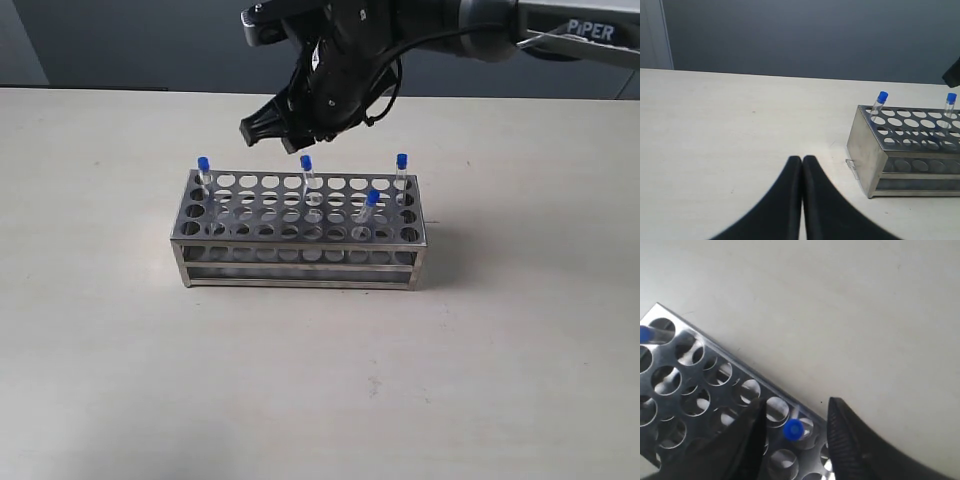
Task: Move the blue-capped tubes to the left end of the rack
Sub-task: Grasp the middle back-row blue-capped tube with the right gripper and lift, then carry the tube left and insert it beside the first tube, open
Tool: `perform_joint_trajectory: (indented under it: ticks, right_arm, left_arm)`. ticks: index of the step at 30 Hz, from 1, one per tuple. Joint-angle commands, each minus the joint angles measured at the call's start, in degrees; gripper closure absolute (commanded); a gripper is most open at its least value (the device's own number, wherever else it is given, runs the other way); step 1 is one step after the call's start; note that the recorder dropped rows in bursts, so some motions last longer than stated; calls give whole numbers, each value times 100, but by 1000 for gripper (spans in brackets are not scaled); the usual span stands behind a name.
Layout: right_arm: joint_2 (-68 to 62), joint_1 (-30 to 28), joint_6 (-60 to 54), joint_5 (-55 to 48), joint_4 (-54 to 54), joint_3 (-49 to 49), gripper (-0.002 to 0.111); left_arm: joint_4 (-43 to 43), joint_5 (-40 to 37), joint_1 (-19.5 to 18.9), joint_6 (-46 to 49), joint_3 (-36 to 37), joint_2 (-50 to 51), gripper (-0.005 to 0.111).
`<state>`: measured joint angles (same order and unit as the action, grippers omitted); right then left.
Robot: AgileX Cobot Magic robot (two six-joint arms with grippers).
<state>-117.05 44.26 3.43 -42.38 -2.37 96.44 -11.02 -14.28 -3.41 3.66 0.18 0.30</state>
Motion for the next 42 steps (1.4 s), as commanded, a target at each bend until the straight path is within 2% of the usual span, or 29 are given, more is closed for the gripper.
perform_joint_trajectory:
  ticks: [1,7,8,11,12,37,42]
  right_arm:
    - [-254,-23,-141,73,139,-31,69]
    - [-484,-23,-126,246,50,-31,72]
    - [-494,-23,-114,255,50,-31,78]
    - [-508,-23,-90,260,50,-31,106]
    - [-496,-23,-80,260,50,-18,108]
    - [577,-12,-80,-246,36,-5,108]
    - [742,194,-157,-180,26,-5,108]
  left_arm:
    - [2,51,21,-2,-18,-30,106]
    - [2,51,21,-2,-18,-30,106]
    - [2,51,21,-2,-18,-30,106]
    - [2,51,21,-2,-18,-30,106]
    - [2,51,21,-2,-18,-30,106]
    - [2,51,21,-2,-18,-30,106]
    - [2,51,21,-2,-18,-30,106]
